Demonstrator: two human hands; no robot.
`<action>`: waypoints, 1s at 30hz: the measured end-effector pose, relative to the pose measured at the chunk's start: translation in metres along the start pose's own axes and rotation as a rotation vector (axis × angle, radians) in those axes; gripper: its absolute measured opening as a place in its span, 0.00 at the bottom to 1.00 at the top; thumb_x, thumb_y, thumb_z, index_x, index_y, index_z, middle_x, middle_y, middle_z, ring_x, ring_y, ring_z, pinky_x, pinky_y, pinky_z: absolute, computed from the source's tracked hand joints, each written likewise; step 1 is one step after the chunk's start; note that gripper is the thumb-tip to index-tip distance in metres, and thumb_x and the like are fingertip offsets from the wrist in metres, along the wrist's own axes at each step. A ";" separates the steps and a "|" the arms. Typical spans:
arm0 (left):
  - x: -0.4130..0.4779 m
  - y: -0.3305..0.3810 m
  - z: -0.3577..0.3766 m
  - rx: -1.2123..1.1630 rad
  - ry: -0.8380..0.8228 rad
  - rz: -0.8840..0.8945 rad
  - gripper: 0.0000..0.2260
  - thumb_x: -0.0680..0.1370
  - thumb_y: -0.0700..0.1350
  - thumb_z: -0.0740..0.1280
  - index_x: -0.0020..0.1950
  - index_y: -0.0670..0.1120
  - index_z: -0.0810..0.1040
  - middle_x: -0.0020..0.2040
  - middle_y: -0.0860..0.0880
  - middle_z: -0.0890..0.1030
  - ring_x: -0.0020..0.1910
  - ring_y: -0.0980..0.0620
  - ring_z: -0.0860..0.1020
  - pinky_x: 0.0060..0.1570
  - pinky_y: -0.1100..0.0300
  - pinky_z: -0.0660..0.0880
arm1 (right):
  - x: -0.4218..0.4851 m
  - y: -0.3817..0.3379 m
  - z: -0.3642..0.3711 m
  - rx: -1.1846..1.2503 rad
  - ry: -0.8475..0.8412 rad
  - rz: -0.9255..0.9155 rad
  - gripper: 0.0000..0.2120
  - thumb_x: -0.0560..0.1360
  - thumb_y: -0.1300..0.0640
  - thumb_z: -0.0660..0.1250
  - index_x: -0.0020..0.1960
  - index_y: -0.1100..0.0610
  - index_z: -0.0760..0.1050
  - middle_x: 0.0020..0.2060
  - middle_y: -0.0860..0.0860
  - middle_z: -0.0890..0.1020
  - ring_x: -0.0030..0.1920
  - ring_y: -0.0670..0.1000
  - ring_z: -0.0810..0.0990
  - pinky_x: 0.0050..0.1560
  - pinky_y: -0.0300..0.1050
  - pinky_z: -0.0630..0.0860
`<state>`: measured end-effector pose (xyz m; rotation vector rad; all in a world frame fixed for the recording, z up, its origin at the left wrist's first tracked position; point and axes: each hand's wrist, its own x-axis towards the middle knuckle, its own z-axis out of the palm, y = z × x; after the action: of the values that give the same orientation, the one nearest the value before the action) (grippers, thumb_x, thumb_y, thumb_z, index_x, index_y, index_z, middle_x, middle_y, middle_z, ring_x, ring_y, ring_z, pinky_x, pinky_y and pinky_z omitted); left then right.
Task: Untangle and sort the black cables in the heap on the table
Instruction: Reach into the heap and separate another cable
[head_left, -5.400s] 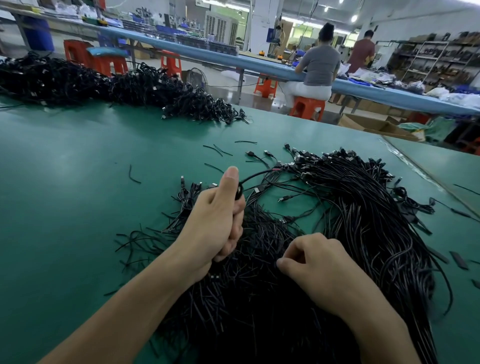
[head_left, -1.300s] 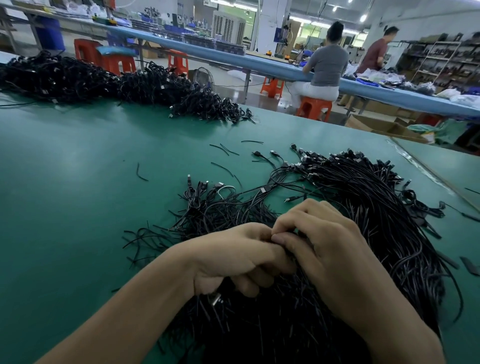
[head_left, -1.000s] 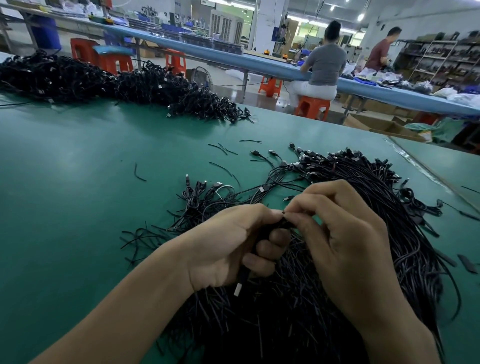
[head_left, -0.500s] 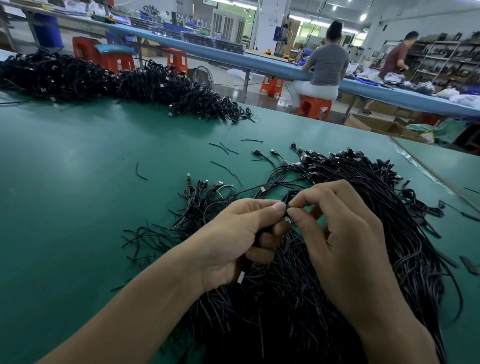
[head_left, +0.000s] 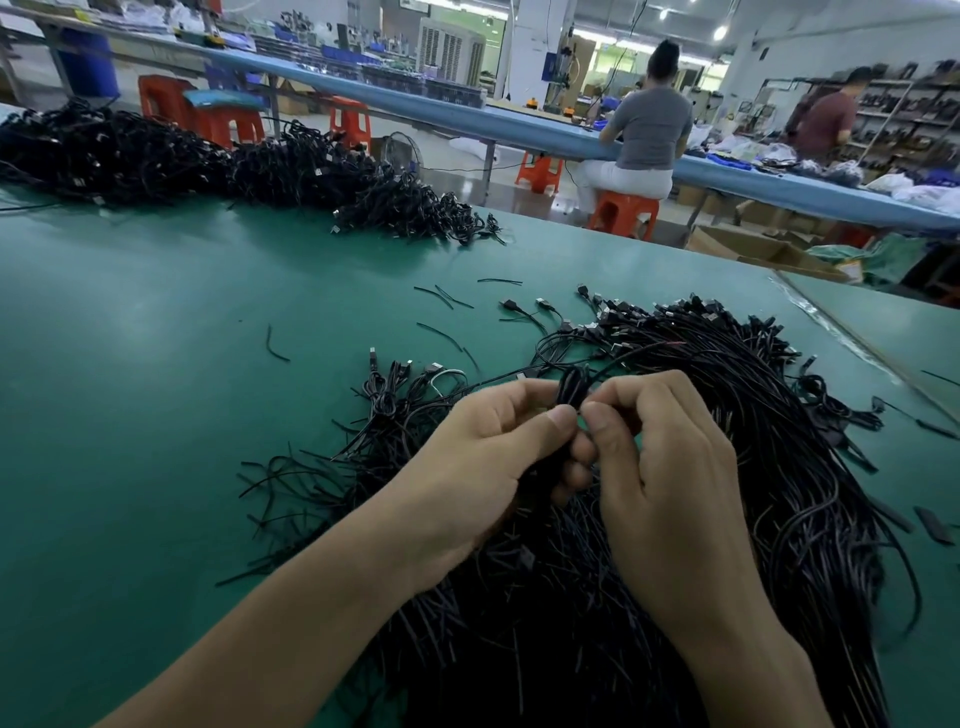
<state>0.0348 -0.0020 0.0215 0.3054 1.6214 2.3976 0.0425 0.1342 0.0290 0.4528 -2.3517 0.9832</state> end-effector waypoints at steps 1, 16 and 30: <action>0.000 -0.001 -0.001 0.085 0.026 0.056 0.05 0.82 0.39 0.63 0.56 0.42 0.78 0.37 0.50 0.81 0.37 0.56 0.79 0.40 0.65 0.77 | 0.000 -0.001 0.001 0.048 0.007 0.019 0.07 0.79 0.54 0.60 0.44 0.45 0.72 0.43 0.41 0.75 0.42 0.45 0.79 0.41 0.35 0.75; -0.001 0.000 -0.009 0.627 0.213 0.402 0.07 0.77 0.54 0.69 0.52 0.54 0.82 0.38 0.50 0.83 0.37 0.50 0.82 0.42 0.47 0.81 | 0.004 -0.003 0.000 0.558 -0.019 0.183 0.10 0.80 0.61 0.63 0.41 0.56 0.77 0.26 0.40 0.77 0.26 0.37 0.73 0.28 0.25 0.66; 0.001 -0.004 -0.006 0.330 0.173 0.459 0.13 0.75 0.41 0.72 0.56 0.54 0.76 0.50 0.52 0.86 0.49 0.52 0.84 0.48 0.63 0.79 | 0.001 0.002 0.005 0.521 -0.138 0.362 0.11 0.77 0.49 0.65 0.40 0.52 0.80 0.27 0.42 0.79 0.27 0.39 0.71 0.29 0.32 0.68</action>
<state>0.0320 -0.0053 0.0157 0.6001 2.2412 2.5133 0.0391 0.1317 0.0261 0.2938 -2.3272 1.8031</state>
